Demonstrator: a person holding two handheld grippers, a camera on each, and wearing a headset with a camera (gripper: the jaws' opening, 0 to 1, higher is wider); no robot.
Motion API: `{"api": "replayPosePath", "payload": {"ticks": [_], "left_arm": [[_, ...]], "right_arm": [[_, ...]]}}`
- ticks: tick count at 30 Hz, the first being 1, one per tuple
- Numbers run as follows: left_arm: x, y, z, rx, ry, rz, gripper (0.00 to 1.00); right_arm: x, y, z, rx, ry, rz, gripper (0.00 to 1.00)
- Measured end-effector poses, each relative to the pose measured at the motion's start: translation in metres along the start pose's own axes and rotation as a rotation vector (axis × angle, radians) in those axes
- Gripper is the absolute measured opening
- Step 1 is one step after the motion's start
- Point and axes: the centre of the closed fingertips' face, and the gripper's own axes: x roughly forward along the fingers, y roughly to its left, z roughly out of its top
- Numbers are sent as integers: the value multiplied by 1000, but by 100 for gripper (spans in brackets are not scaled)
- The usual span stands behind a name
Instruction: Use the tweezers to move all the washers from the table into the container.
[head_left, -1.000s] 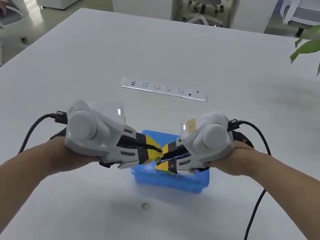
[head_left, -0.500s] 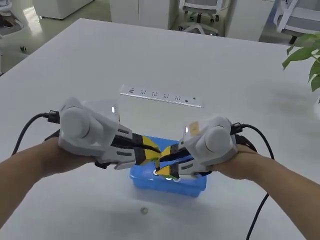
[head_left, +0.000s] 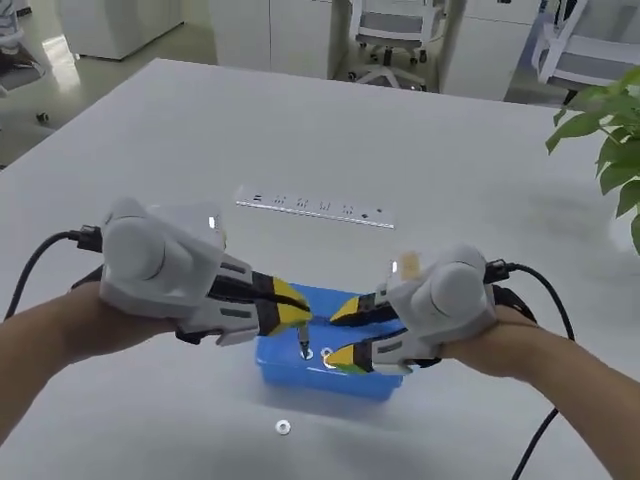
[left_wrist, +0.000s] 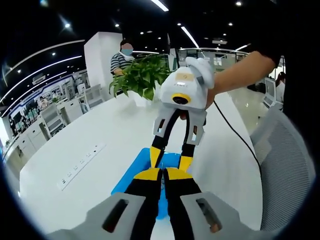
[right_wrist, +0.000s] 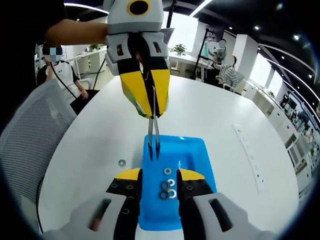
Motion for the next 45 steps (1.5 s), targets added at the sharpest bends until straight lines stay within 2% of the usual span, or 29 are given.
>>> {"api": "replayPosePath", "payload": {"ticks": [6, 16, 25, 38, 45], "left_arm": [[-8, -10, 5, -2, 3, 6, 6], [-16, -20, 2, -8, 10, -2, 6], [-17, -34, -11, -20, 24, -16, 6], [-15, -50, -31, -51, 46, -32, 6], [-10, -54, -35, -57, 49, -41, 6]], "right_arm": [[-17, 7, -5, 39, 0, -39, 33], [-38, 20, -12, 95, -7, -102, 43], [-53, 31, -18, 134, -14, -137, 49], [-62, 48, -22, 184, -37, -152, 57], [-69, 52, -26, 201, -40, -166, 61]]}}
